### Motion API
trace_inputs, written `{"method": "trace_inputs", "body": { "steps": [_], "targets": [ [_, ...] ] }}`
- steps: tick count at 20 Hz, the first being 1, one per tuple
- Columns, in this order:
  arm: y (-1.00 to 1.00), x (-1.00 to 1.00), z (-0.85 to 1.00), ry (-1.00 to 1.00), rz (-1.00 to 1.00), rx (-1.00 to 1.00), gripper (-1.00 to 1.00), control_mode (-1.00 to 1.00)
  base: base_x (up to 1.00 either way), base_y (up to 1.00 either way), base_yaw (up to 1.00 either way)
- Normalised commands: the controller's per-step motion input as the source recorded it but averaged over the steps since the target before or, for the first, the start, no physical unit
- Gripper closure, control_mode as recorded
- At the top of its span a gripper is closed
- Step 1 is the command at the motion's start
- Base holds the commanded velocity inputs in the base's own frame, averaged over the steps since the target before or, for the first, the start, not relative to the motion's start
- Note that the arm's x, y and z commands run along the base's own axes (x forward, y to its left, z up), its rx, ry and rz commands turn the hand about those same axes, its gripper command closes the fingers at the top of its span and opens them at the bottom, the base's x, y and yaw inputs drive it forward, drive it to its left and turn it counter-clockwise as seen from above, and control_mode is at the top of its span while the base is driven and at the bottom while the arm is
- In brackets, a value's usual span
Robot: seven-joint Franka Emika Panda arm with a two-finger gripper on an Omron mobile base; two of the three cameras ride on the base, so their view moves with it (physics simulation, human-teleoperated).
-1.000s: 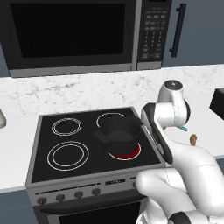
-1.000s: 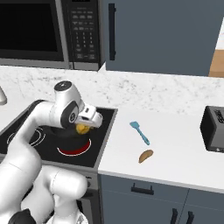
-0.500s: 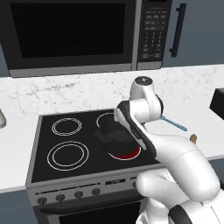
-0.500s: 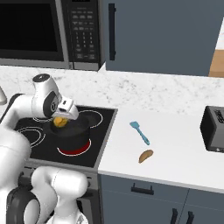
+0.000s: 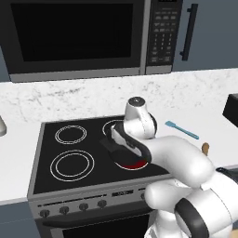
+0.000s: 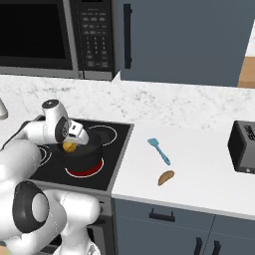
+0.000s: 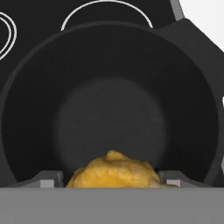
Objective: Put the sweet potato and squash in the pot. Retrieve the spatula and lightly stir the vegetables in the pot.
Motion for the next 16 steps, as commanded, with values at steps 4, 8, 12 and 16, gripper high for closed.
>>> {"method": "trace_inputs", "body": {
  "steps": [4,8,12,16],
  "targets": [
    [0.59,0.45,-0.20,0.00,0.00,0.00,-1.00,-1.00,0.00,0.00,0.00],
    [-0.04,-0.01,0.37,-0.06,0.00,0.03,-1.00,-1.00,0.00,0.00,0.00],
    [-0.57,-0.33,0.73,-0.08,0.00,0.06,-1.00,-1.00,0.00,0.00,0.00],
    [-0.52,-0.69,0.63,-0.09,0.00,0.09,-1.00,-1.00,0.00,0.00,0.00]
  ]
}}
